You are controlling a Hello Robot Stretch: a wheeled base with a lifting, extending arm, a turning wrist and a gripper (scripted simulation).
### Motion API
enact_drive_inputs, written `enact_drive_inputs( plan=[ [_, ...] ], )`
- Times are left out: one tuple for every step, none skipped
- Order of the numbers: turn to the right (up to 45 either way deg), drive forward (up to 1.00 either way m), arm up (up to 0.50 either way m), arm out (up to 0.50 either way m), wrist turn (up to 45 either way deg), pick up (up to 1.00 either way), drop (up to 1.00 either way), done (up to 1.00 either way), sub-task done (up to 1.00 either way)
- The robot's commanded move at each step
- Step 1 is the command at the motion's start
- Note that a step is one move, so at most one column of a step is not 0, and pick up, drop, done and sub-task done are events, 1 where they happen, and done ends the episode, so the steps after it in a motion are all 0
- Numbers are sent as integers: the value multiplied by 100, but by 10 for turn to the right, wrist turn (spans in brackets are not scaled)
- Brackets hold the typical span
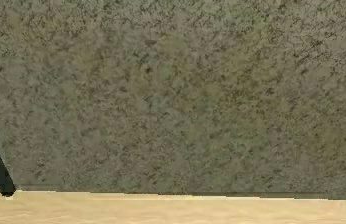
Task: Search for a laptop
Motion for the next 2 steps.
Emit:
enact_drive_inputs(
  plan=[
    [0,25,0,0,0,0,0,0,0],
    [-450,0,0,0,0,0,0,0,0]
  ],
)
